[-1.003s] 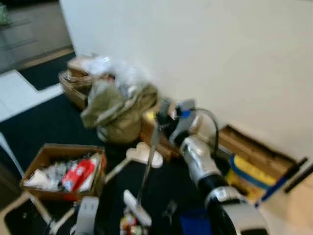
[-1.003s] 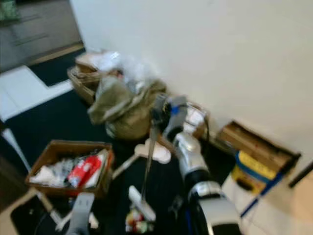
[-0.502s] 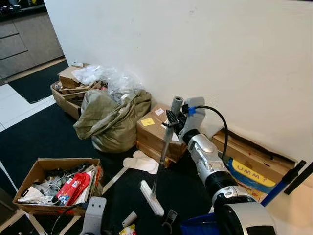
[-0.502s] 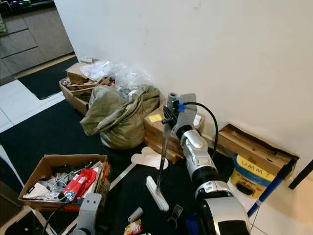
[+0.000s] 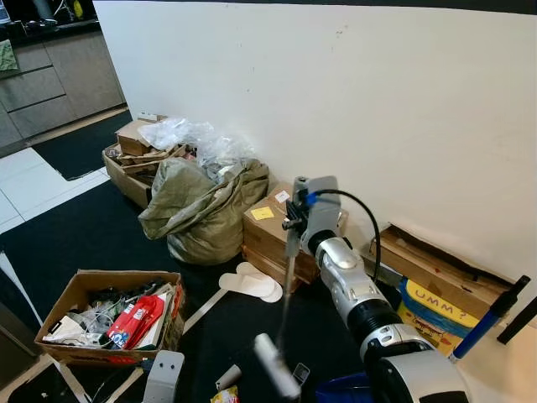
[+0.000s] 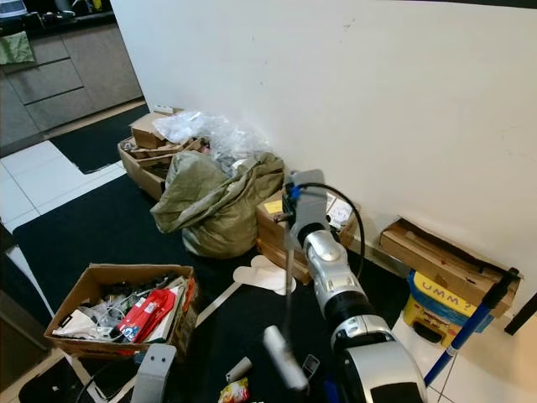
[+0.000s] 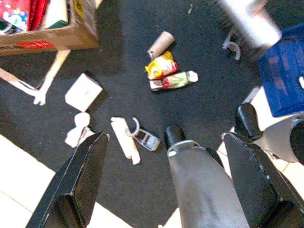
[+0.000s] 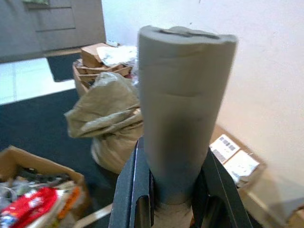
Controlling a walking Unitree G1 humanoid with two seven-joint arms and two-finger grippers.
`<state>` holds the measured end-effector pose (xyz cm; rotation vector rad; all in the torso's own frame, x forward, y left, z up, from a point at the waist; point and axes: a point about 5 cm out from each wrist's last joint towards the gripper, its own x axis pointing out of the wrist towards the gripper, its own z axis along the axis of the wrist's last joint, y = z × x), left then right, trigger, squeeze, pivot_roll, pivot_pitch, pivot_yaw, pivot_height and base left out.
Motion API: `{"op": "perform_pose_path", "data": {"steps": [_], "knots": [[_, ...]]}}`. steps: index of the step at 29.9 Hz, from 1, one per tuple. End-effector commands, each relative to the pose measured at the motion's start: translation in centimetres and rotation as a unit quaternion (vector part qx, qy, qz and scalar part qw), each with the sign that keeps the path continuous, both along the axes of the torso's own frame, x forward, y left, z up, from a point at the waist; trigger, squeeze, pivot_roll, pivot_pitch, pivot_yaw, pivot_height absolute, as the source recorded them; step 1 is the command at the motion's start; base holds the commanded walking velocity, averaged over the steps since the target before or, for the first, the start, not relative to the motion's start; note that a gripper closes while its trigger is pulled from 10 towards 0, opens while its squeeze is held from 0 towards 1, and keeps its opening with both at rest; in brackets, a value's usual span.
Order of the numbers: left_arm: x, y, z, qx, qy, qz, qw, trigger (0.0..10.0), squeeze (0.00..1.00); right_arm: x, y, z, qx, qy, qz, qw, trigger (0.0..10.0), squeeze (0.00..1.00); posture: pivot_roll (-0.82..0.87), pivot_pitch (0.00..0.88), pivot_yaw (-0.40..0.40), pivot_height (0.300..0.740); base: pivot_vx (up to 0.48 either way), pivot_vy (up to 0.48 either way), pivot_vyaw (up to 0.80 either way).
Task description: Sweep floor
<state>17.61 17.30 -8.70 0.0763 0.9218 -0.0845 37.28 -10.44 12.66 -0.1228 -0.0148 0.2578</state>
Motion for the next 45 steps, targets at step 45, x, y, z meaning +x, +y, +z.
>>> {"op": "perform_pose_path", "data": {"steps": [45], "knots": [[-6.7,3.4,-1.6,0.035,0.044,-0.030,0.998,10.0,0.00,-5.2,5.4,-2.3,-0.202,-0.102,0.367,0.902,10.0,0.00,-0.04,0.250,0.007,0.740,0.000,0.000,0.00]]}}
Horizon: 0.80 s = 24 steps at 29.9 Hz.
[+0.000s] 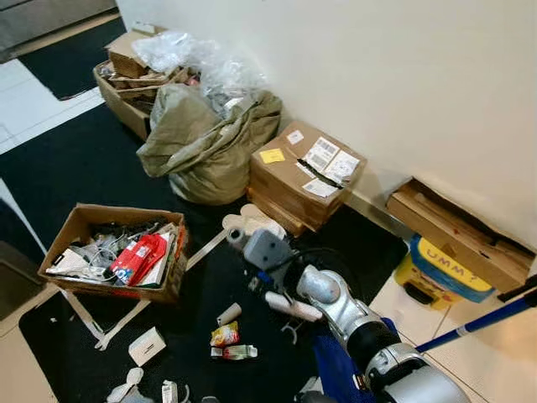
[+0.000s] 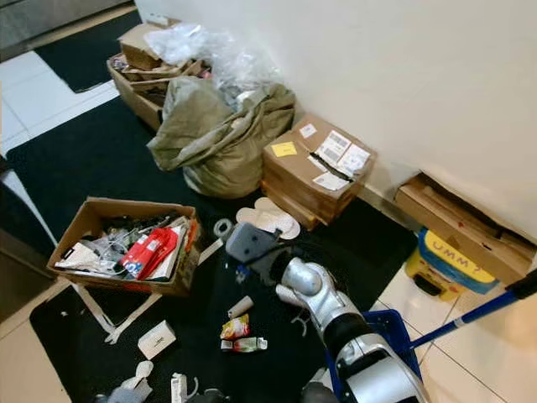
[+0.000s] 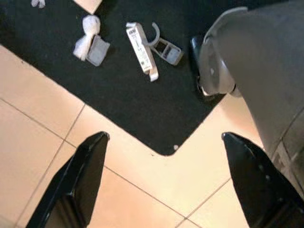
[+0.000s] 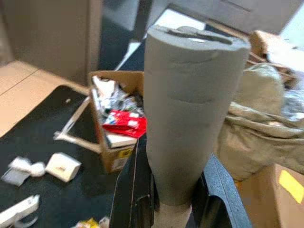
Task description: Sweep floor
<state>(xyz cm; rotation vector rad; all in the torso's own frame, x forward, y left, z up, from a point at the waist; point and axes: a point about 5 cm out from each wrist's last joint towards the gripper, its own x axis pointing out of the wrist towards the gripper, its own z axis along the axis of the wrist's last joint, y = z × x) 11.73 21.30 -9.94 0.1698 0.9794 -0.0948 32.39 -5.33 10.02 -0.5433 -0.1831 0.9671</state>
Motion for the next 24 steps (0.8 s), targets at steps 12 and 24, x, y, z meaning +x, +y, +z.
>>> {"op": "perform_pose_path", "data": {"steps": [12,24], "knots": [[-0.5,-0.8,-0.4,-0.007,0.015,-0.006,1.000,10.0,0.00,-0.1,-0.6,1.2,-0.013,-0.014,0.055,0.998,10.0,0.00,-0.05,0.227,0.000,0.740,0.000,0.000,0.00],[-0.5,-0.6,-0.3,-0.003,0.019,-0.008,1.000,10.0,0.00,-0.2,-0.6,2.5,0.033,0.012,0.086,0.996,10.0,0.00,-0.05,0.211,0.000,0.740,0.000,0.000,0.00]]}}
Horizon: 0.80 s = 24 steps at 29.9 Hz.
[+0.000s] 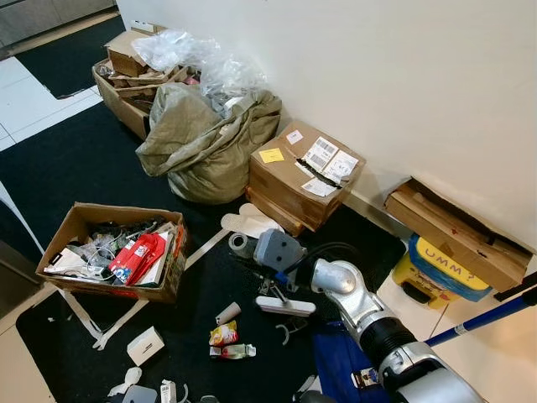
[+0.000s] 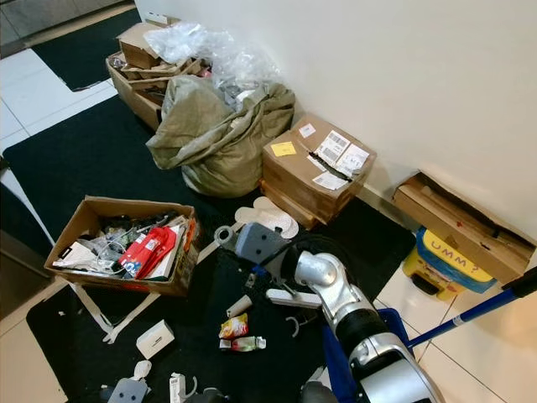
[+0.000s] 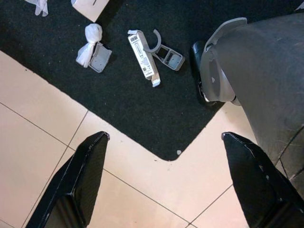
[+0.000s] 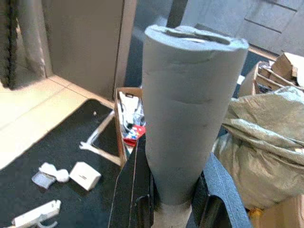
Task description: Sweep floor
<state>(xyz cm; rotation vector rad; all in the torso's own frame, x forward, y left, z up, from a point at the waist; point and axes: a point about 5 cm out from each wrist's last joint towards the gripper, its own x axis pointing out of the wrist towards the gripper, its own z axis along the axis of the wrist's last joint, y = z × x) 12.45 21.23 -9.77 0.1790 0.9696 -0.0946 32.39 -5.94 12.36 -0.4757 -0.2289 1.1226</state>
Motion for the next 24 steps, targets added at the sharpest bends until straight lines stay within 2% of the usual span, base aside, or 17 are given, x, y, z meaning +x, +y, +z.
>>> {"op": "perform_pose_path", "data": {"steps": [1,14,16,24], "knots": [[-1.2,-0.4,-0.5,-0.006,0.024,-0.005,1.000,10.0,0.00,-0.2,0.0,0.1,0.004,0.003,0.009,1.000,10.0,0.00,-0.05,0.211,0.000,0.740,0.000,0.000,0.00],[-1.6,0.0,-0.5,-0.004,0.028,-0.002,1.000,10.0,0.00,-0.8,-0.8,-0.8,-0.036,0.029,0.038,0.998,10.0,0.00,-0.05,0.202,-0.003,0.740,0.000,0.000,0.00],[-1.6,0.0,-0.5,-0.003,0.028,-0.003,1.000,10.0,0.00,-1.3,-1.2,-1.3,-0.052,0.053,0.055,0.996,10.0,0.00,-0.06,0.202,0.004,0.740,0.000,0.000,0.00],[-1.4,0.1,-0.4,-0.001,0.026,-0.002,1.000,10.0,0.00,-1.4,-1.7,-1.2,-0.058,0.065,0.068,0.994,10.0,0.00,-0.06,0.202,0.005,0.740,0.000,0.000,0.00]]}}
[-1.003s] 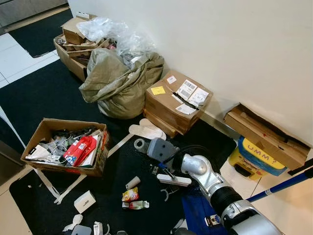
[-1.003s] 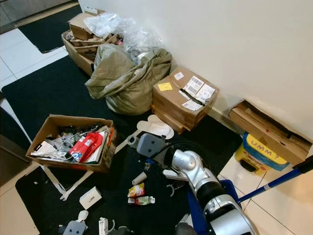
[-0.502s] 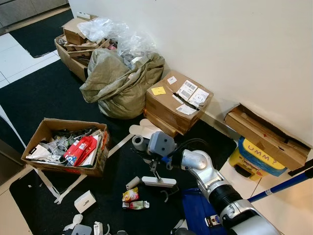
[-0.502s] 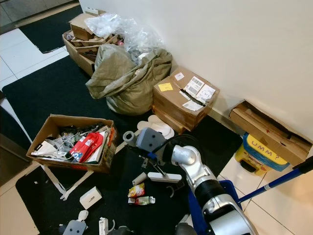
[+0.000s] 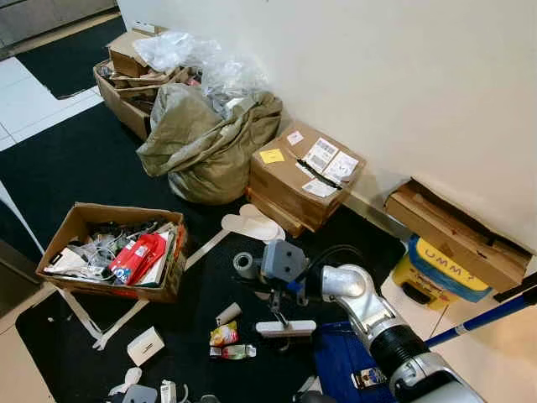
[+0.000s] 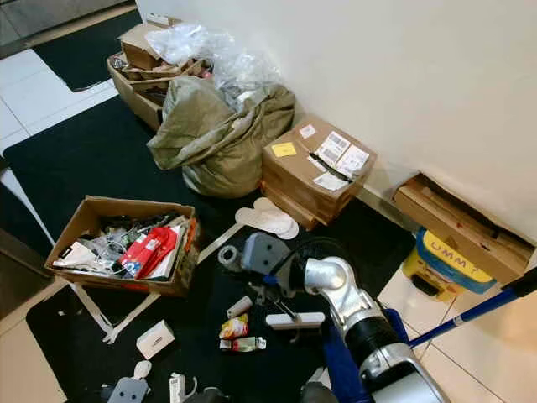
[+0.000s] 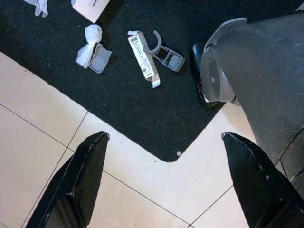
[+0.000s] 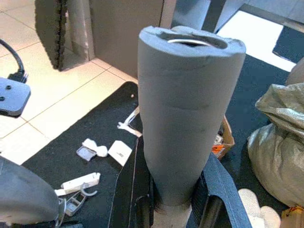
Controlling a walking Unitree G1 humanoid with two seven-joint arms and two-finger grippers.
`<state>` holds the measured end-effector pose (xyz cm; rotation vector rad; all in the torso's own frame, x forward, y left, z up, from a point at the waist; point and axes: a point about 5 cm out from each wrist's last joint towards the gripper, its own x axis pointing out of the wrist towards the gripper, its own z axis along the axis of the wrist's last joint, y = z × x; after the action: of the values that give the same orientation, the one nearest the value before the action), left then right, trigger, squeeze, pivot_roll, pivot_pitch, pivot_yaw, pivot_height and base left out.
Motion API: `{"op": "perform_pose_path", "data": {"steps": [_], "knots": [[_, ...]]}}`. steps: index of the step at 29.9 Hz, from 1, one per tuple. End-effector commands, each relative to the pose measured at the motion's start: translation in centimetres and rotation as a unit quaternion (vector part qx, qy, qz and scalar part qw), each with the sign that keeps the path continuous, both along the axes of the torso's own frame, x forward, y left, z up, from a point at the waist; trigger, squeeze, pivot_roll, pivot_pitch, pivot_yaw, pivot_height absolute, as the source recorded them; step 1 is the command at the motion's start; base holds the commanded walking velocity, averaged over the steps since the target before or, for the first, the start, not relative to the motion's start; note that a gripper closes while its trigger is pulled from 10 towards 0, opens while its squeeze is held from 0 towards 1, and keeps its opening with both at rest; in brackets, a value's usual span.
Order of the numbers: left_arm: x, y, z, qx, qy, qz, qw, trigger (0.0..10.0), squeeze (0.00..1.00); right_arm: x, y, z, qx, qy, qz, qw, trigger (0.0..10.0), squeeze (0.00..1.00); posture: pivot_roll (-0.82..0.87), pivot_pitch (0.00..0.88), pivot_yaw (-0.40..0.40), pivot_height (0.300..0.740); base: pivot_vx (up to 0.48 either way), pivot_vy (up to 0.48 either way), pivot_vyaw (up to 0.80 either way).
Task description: Sweep floor
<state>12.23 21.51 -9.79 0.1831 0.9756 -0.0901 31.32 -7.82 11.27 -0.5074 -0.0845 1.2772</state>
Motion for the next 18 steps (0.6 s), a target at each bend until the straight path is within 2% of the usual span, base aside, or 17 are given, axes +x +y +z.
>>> {"op": "perform_pose_path", "data": {"steps": [1,9,18], "knots": [[-1.16,-0.16,-0.43,-0.004,0.024,-0.003,1.000,10.0,0.00,-0.32,0.20,-0.06,0.003,0.007,0.010,1.000,10.0,0.00,-0.06,0.202,0.005,0.740,0.000,0.000,0.00],[-1.01,-0.20,-0.41,-0.004,0.024,-0.005,1.000,10.0,0.00,-0.21,-0.10,0.15,0.002,0.007,0.008,1.000,10.0,0.00,-0.06,0.196,0.014,0.740,0.000,0.000,0.00],[-0.80,-0.53,-0.44,-0.005,0.026,-0.008,1.000,10.0,0.00,-0.29,-0.45,0.54,0.011,0.035,0.016,0.999,10.0,0.00,-0.06,0.180,0.014,0.740,0.000,0.000,0.00]]}}
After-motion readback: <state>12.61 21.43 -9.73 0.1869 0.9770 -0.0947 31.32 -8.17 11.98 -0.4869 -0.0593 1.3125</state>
